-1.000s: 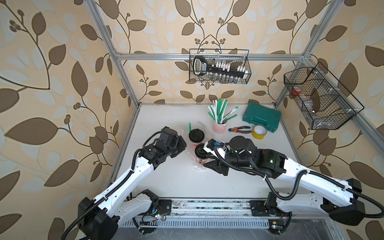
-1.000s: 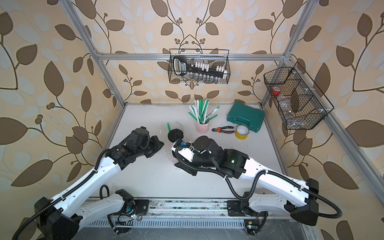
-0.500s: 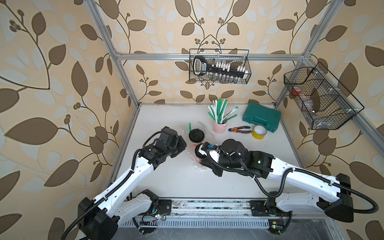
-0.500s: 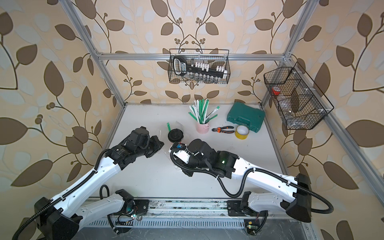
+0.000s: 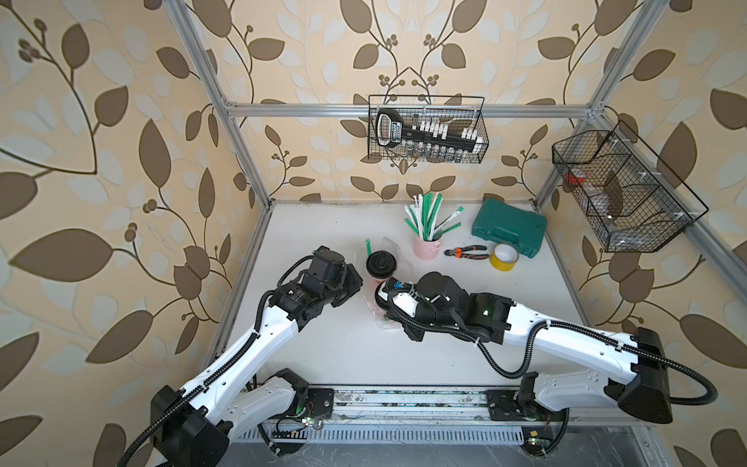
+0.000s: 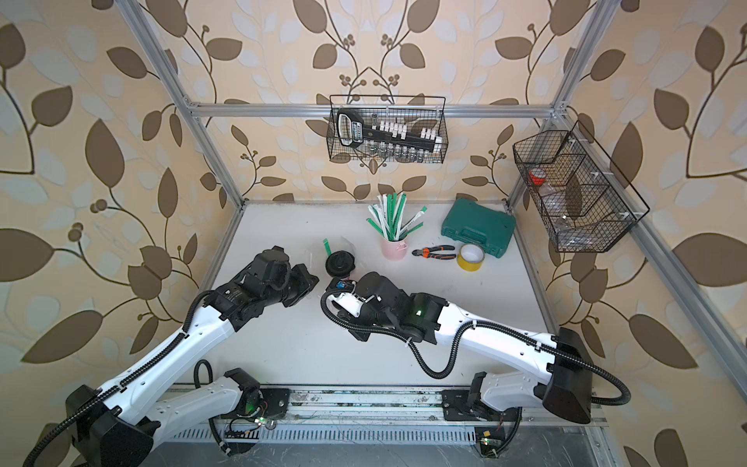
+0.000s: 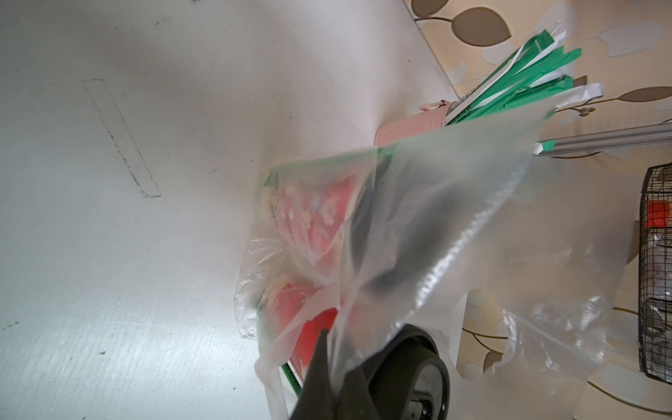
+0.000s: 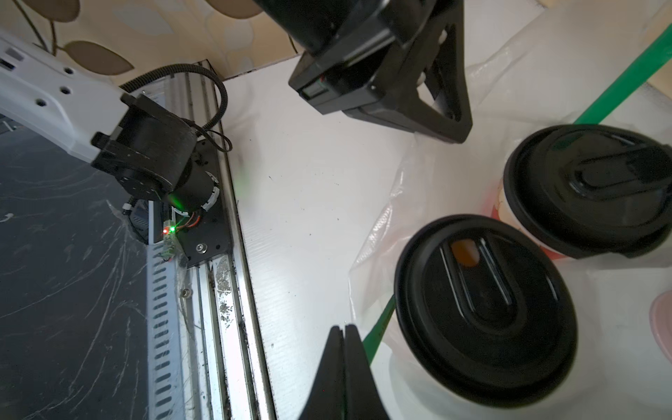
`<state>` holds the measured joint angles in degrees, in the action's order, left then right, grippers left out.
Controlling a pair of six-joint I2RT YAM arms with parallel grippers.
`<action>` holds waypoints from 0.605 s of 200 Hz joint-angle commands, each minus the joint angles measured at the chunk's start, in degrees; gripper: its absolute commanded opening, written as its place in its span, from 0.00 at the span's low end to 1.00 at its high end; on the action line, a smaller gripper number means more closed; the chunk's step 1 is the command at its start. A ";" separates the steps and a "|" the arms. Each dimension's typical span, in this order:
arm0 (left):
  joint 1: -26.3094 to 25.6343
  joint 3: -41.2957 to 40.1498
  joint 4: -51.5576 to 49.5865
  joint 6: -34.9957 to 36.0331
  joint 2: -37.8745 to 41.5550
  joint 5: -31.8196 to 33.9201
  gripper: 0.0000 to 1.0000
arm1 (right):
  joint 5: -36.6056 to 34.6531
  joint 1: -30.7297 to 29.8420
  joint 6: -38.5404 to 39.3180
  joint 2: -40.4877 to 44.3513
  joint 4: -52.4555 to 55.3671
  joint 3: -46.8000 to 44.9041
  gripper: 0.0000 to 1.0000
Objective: Pack milk tea into plastic carrier bags
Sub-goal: Place the straw in the plastic carrier bag.
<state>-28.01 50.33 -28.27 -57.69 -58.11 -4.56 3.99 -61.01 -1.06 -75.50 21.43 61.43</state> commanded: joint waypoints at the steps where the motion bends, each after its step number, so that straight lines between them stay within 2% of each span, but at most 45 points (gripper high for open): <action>1: 0.76 1.08 0.66 -0.67 1.24 -1.23 0.00 | -2.53 -0.26 -0.16 -1.58 2.52 2.90 0.04; 48: 0.76 0.92 1.06 -0.93 0.83 -1.79 0.00 | -1.28 -0.24 -0.26 -3.01 4.15 4.17 0.05; 87: 0.76 0.91 1.69 -1.02 0.10 -2.41 0.00 | -1.20 -0.17 -1.64 -3.33 6.66 9.02 0.06; 102: 0.76 0.92 1.56 -1.02 0.09 -2.36 0.00 | -1.29 -0.17 -1.49 -3.62 6.72 9.33 0.15; 113: 0.81 0.91 1.58 -1.05 0.10 -2.38 0.00 | -1.62 -0.22 -1.36 -3.68 7.02 9.70 0.16; 121: 0.76 1.00 1.51 -1.02 0.02 -2.31 0.00 | -1.66 -0.24 -1.24 -3.45 7.13 9.97 0.21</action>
<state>-28.01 50.33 -27.83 -58.57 -58.22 -6.07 2.74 -61.01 -2.28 -78.50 26.37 69.93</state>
